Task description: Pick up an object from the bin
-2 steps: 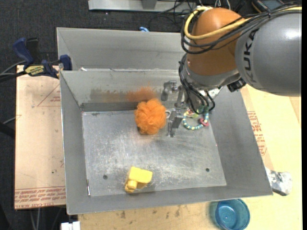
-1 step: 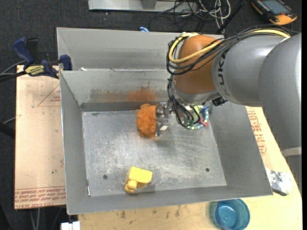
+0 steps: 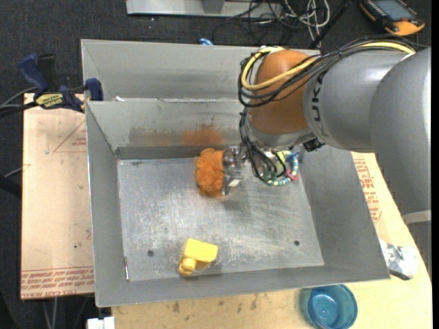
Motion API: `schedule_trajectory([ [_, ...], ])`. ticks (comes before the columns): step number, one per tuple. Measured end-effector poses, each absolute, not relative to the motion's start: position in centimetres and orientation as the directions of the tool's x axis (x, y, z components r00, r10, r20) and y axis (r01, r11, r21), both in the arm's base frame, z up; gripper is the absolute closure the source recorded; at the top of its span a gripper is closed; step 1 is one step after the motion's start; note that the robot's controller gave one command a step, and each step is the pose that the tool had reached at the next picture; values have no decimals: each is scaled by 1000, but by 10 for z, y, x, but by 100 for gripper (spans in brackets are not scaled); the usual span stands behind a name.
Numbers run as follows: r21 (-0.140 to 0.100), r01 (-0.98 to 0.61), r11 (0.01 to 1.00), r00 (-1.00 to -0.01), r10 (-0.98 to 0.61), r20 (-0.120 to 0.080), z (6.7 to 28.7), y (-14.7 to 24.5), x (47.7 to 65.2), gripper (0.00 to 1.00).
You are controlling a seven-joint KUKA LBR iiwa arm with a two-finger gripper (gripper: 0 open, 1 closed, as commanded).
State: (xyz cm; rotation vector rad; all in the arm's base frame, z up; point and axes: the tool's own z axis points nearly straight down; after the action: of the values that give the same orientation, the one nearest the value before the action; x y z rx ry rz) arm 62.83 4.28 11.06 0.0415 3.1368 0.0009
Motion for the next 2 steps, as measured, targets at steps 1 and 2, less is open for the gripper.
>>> schedule_trajectory([
  [1, -1, 102, 995, -995, 102, -6, 116, 81, 628, 100],
  [2, 3, 128, 992, -992, 128, -4, 114, 112, 624, 100],
])
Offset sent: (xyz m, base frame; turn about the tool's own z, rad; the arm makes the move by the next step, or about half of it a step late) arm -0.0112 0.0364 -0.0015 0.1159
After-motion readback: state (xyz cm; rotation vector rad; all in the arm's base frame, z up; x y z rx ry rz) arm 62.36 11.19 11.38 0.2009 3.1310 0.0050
